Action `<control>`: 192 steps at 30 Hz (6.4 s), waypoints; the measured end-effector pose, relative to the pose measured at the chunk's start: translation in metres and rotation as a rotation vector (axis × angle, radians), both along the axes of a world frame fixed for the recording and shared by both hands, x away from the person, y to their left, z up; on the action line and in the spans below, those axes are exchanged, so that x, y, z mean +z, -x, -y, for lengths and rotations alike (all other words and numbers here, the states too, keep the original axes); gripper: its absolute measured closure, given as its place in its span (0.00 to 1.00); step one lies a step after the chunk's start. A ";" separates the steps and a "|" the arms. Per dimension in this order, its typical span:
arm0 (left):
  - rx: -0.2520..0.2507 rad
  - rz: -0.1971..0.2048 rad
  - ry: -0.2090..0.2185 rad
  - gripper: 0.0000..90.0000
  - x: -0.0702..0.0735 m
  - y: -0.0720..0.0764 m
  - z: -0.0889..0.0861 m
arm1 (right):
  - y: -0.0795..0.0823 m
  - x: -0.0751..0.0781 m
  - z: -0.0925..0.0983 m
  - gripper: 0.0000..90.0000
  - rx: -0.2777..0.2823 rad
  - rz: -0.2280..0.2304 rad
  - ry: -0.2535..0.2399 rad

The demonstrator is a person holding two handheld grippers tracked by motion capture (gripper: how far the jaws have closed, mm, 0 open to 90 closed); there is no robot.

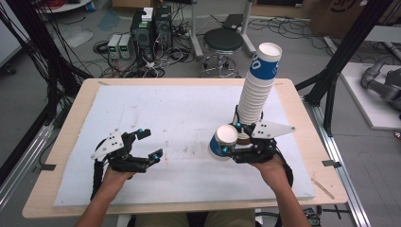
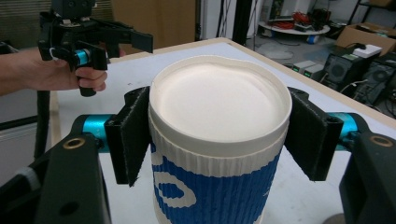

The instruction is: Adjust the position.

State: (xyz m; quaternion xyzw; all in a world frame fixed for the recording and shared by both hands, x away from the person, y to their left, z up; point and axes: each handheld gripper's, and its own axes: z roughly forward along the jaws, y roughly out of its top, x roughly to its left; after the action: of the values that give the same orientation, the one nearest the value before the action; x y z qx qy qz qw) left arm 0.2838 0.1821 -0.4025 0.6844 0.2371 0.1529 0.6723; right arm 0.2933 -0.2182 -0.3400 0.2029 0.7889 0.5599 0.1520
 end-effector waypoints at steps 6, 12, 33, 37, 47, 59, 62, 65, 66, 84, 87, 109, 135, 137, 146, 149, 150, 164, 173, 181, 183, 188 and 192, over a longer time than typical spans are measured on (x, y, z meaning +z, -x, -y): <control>-0.079 0.016 -0.023 0.13 0.005 0.001 0.022 | 0.000 -0.001 -0.009 0.33 0.034 -0.014 -0.012; -0.138 0.027 -0.042 0.13 0.006 -0.001 0.042 | 0.000 0.000 -0.015 0.33 0.055 -0.020 -0.014; -0.254 0.033 -0.063 0.13 0.000 -0.013 0.098 | 0.000 -0.002 -0.034 0.33 0.103 -0.048 -0.023; -0.259 0.037 -0.062 0.13 -0.001 -0.013 0.101 | 0.000 0.000 -0.035 0.34 0.103 -0.046 -0.033; -0.274 0.015 -0.065 0.13 -0.005 -0.015 0.110 | 0.000 0.001 -0.039 0.34 0.115 -0.074 -0.078; -0.275 0.045 -0.097 0.27 -0.006 -0.013 0.106 | -0.001 -0.003 -0.035 0.34 0.110 -0.095 -0.101; -0.282 0.052 -0.117 0.31 -0.005 -0.013 0.105 | -0.001 -0.004 -0.035 0.33 0.112 -0.105 -0.109; -0.291 0.051 -0.136 0.32 -0.002 -0.013 0.104 | -0.001 -0.003 -0.034 0.32 0.122 -0.107 -0.099; -0.294 0.050 -0.141 0.32 -0.001 -0.013 0.104 | -0.001 -0.002 -0.034 0.31 0.119 -0.100 -0.097; -0.373 0.016 -0.354 0.34 0.028 -0.019 0.096 | 0.001 0.015 -0.023 0.23 0.206 -0.039 0.010; -0.387 0.008 -0.409 0.34 0.033 -0.021 0.095 | 0.000 0.020 -0.022 0.23 0.211 -0.020 0.054; -0.417 -0.069 -0.576 0.34 0.043 -0.027 0.087 | -0.011 0.038 -0.059 0.23 0.369 0.045 0.417; -0.494 -0.058 -0.605 0.33 0.045 -0.026 0.093 | -0.019 0.028 -0.071 0.33 0.468 0.004 0.527; -0.503 -0.056 -0.604 0.33 0.044 -0.026 0.094 | -0.019 0.028 -0.070 0.34 0.482 -0.002 0.529; -0.482 -0.071 -0.475 0.22 0.038 -0.025 0.089 | -0.021 0.024 -0.058 0.34 0.485 -0.026 0.481; -0.470 -0.051 -0.452 0.21 0.039 -0.024 0.085 | -0.021 0.021 -0.050 0.34 0.469 -0.034 0.448; -0.461 -0.045 -0.434 0.21 0.038 -0.024 0.083 | -0.022 0.021 -0.048 0.34 0.463 -0.038 0.440; -0.397 -0.041 -0.225 0.20 0.024 -0.022 0.065 | -0.021 0.001 -0.022 0.34 0.392 -0.067 0.289; -0.330 -0.013 -0.116 0.19 0.016 -0.020 0.058 | -0.020 -0.010 -0.016 0.34 0.347 -0.065 0.178; -0.321 -0.008 -0.062 0.18 0.012 -0.019 0.054 | -0.019 -0.025 -0.011 0.34 0.307 -0.091 0.039; -0.336 -0.014 -0.057 0.18 0.011 -0.019 0.056 | -0.019 -0.026 -0.010 0.34 0.305 -0.093 0.015; -0.342 -0.011 -0.053 0.18 0.010 -0.019 0.061 | -0.019 -0.026 -0.010 0.34 0.312 -0.100 -0.026; -0.366 -0.019 -0.041 0.18 0.009 -0.021 0.065 | -0.016 -0.025 -0.013 0.34 0.342 -0.112 -0.063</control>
State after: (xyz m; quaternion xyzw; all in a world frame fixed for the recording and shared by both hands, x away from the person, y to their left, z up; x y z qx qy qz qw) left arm 0.3051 0.1174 -0.3939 0.7313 0.1118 0.0264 0.6724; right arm 0.3093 -0.2049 -0.3654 0.1013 0.8012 0.5897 0.0039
